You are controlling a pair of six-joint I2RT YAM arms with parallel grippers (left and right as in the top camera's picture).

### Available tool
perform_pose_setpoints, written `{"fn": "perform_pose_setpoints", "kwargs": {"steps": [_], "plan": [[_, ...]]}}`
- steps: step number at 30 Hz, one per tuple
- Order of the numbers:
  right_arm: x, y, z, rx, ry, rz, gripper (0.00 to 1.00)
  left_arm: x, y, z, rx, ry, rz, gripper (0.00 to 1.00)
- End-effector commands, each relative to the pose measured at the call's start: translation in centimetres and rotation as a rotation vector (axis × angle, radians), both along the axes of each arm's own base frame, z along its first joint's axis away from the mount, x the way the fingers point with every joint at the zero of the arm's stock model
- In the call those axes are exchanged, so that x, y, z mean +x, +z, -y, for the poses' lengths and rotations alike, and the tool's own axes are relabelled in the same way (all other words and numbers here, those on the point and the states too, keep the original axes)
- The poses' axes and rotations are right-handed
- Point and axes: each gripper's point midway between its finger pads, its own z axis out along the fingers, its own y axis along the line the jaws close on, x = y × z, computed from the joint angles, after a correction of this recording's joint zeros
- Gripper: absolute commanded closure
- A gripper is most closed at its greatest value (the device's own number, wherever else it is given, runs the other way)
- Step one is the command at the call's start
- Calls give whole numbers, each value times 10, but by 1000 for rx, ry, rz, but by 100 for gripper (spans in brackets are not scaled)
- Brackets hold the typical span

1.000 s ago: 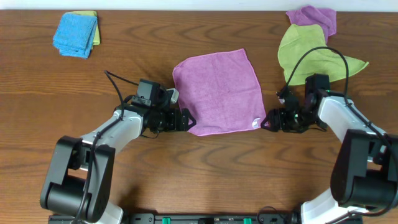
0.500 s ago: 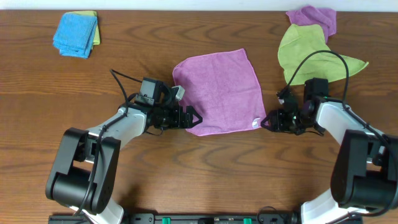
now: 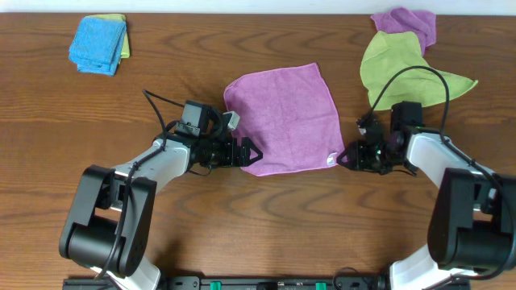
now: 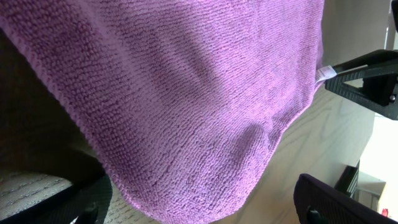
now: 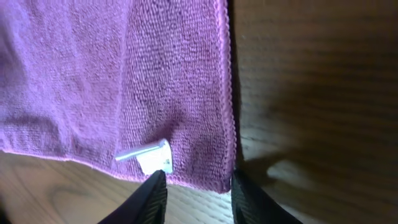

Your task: Fold the cloth

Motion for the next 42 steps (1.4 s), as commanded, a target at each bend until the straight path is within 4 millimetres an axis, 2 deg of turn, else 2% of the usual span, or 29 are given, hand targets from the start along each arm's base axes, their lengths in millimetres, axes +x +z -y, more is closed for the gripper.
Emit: {"fn": "perform_pose_setpoints", "kwargs": {"steps": [1, 6, 11, 12, 13, 22, 27, 35, 42], "plan": [[-4, -10, 1, -29, -13, -22, 63, -16, -27, -7, 57, 15, -94, 5], [-4, -11, 2, -40, -13, -23, 67, -17, -28, -8, 61, 15, -101, 5], [-9, -24, 3, -44, -24, -70, 89, -19, -28, -8, 63, 15, -111, 4], [-10, -26, 2, -42, -24, -79, 96, -20, -29, -9, 64, 15, -113, 4], [-10, -28, 2, -41, -27, -84, 98, -20, -29, -9, 65, 15, -115, 4], [-3, -22, -3, -5, -39, -74, 99, -25, -31, -13, 76, 21, -145, 2], [6, -6, -4, 11, -36, -57, 99, -19, -30, -18, 73, 42, -135, 2], [21, 21, -3, 6, -36, 19, 99, -7, -26, -14, 48, 56, -88, 4], [22, 23, -3, 6, -36, 27, 99, -26, -29, -15, 46, 20, -155, 4]]}}
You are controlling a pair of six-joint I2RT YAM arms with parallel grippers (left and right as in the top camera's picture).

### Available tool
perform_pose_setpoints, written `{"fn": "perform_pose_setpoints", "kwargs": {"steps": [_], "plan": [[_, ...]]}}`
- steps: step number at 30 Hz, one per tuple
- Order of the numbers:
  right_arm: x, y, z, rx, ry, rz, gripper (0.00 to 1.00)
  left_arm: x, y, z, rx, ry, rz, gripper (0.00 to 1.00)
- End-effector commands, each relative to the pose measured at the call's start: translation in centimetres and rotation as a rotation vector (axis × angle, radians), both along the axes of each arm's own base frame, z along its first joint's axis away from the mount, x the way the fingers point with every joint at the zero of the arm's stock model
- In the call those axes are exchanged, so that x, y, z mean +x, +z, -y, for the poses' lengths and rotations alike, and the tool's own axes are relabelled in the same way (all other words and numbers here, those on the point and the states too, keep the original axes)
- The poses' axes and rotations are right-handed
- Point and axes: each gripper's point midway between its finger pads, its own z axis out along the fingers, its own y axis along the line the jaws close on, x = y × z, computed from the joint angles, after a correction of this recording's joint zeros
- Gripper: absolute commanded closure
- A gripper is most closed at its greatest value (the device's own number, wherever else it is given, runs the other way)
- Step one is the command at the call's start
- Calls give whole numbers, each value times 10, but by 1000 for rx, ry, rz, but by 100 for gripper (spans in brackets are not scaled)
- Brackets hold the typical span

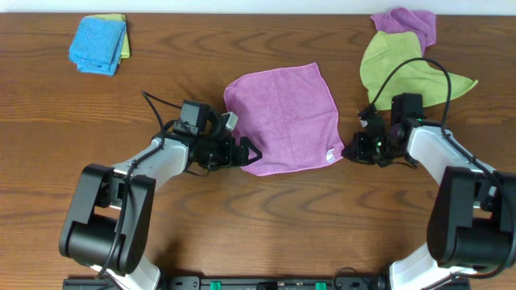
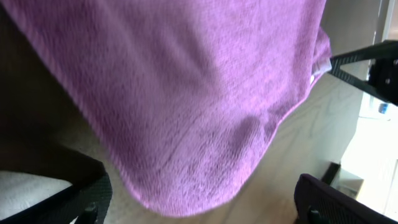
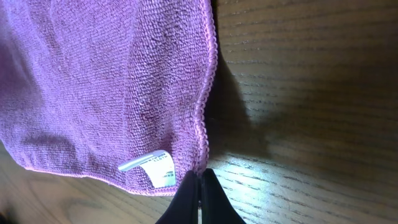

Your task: Fold the cloth

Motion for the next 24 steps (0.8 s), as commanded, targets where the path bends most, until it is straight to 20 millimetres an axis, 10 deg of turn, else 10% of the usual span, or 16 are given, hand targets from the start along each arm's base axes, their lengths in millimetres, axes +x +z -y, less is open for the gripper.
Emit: {"fn": "perform_pose_setpoints", "kwargs": {"steps": [1, 24], "plan": [[8, 11, -3, 3, 0, 35, 99, -23, -30, -15, 81, 0, -96, 4], [10, 18, -3, 2, 5, 30, 99, -15, -24, 13, -98, -42, -59, 5]]}}
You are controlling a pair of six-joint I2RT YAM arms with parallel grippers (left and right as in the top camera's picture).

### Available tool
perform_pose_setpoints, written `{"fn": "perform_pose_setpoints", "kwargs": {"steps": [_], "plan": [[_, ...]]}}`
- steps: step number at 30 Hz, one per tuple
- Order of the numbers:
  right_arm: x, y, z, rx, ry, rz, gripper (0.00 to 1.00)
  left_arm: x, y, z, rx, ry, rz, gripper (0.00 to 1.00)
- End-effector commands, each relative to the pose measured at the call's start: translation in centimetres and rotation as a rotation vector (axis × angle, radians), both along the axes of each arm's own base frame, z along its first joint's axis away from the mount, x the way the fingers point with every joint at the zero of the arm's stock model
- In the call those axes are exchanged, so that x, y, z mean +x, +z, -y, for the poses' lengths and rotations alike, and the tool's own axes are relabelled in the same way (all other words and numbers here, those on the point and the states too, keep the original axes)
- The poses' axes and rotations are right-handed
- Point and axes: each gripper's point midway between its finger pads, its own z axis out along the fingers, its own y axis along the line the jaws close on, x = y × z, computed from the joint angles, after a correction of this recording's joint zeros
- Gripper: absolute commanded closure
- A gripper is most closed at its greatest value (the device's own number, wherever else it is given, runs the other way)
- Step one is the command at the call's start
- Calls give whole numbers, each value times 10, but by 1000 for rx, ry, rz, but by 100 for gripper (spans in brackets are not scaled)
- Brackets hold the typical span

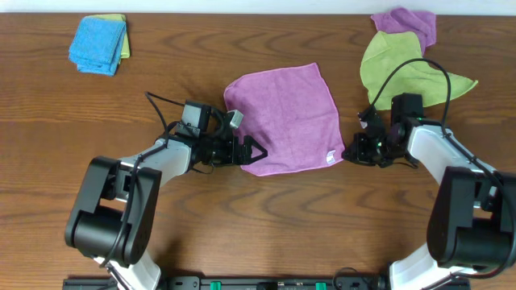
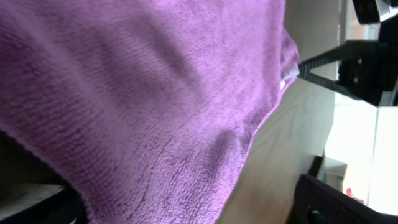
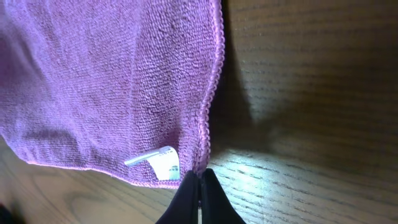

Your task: Fold the cloth

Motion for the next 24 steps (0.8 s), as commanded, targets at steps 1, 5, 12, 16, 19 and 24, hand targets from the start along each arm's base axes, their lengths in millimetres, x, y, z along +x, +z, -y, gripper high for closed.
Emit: {"fn": "perform_pose_setpoints", "kwargs": {"steps": [1, 5, 12, 16, 19, 24], "plan": [[15, 17, -2, -1, 8, 58, 99, -26, -26, -3, 12, -6, -140, 5], [19, 20, -2, -3, 8, 71, 99, -39, -25, -3, -4, -21, -211, 5], [19, 19, -1, -10, 13, 74, 99, -48, -22, -3, -29, -35, -261, 3], [19, 19, -1, -12, 19, 77, 99, -51, -16, 1, -66, -50, -271, 5], [19, 19, 0, -17, 18, 77, 99, -53, -14, 1, -74, -53, -282, 8], [19, 18, 2, -31, 16, 76, 99, -55, -15, 0, -70, -52, -298, 21]]}}
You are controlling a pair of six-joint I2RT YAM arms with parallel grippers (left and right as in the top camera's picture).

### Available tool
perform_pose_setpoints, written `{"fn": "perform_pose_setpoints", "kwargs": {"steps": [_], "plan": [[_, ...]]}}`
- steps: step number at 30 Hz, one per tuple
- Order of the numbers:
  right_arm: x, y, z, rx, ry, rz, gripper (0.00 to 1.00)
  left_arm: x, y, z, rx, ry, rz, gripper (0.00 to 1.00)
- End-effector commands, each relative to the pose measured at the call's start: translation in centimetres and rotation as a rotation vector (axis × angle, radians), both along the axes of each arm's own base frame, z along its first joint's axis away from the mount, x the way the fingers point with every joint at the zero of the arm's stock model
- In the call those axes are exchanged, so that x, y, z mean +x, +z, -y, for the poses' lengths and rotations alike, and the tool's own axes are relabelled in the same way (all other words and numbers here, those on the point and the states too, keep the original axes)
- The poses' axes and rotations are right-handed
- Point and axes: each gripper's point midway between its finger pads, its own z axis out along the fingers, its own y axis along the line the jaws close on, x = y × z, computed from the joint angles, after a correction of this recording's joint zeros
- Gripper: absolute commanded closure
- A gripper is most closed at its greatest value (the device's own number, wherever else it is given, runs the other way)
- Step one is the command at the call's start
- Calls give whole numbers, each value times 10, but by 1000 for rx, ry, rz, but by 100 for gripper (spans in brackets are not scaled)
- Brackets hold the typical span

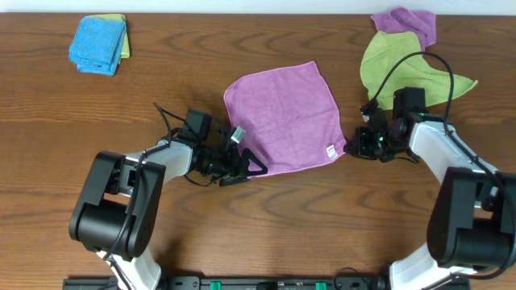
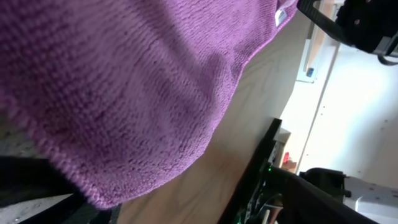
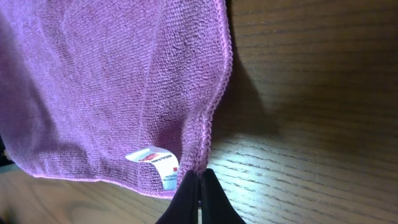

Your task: Fold the cloth

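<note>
The purple cloth lies spread flat mid-table, a white tag at its near right corner. My right gripper is shut on the cloth's right hem at that corner, and the hem is puckered there. At the near left corner my left gripper sits low. In the left wrist view the cloth drapes over the lower-left finger while the other finger stands far off to the right, so the left gripper is open.
A folded blue cloth on a yellow-green one lies at the far left. A green cloth and another purple cloth sit crumpled at the far right, just behind my right arm.
My left gripper has shifted toward the table's front and turned, and the cloth's near left corner now rests on its lower finger. The right gripper stays shut on the hem, which is bunched slightly more.
Both grippers stood open at the cloth's near corners, the right one straddling the tagged corner. Then the right gripper was shut on the hem and has held it since. The left one stayed open beside the near left corner, then sat lower and closer under it.
</note>
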Motion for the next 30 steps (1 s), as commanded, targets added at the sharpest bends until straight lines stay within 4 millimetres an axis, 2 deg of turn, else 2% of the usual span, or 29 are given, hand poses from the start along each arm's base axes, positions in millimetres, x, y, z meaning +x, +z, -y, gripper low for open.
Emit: {"fn": "perform_pose_setpoints", "kwargs": {"steps": [1, 6, 11, 17, 24, 30], "plan": [[7, 11, -2, -10, 18, 43, 99, -9, -13, -4, 31, 4, -46, 23], [7, 11, -1, -14, 24, 46, 99, -10, -14, -5, 36, 5, -53, 34], [7, 11, -1, -15, 24, 46, 99, -10, -14, -5, 37, 5, -51, 53], [7, 11, -1, -15, 24, 46, 99, -9, -15, -5, 42, 6, -49, 59], [7, 11, -1, -14, 23, 45, 99, -9, -15, -5, 42, 6, -50, 72], [7, 11, -1, -14, 23, 45, 99, -8, -18, -7, 64, 12, -46, 75]]}}
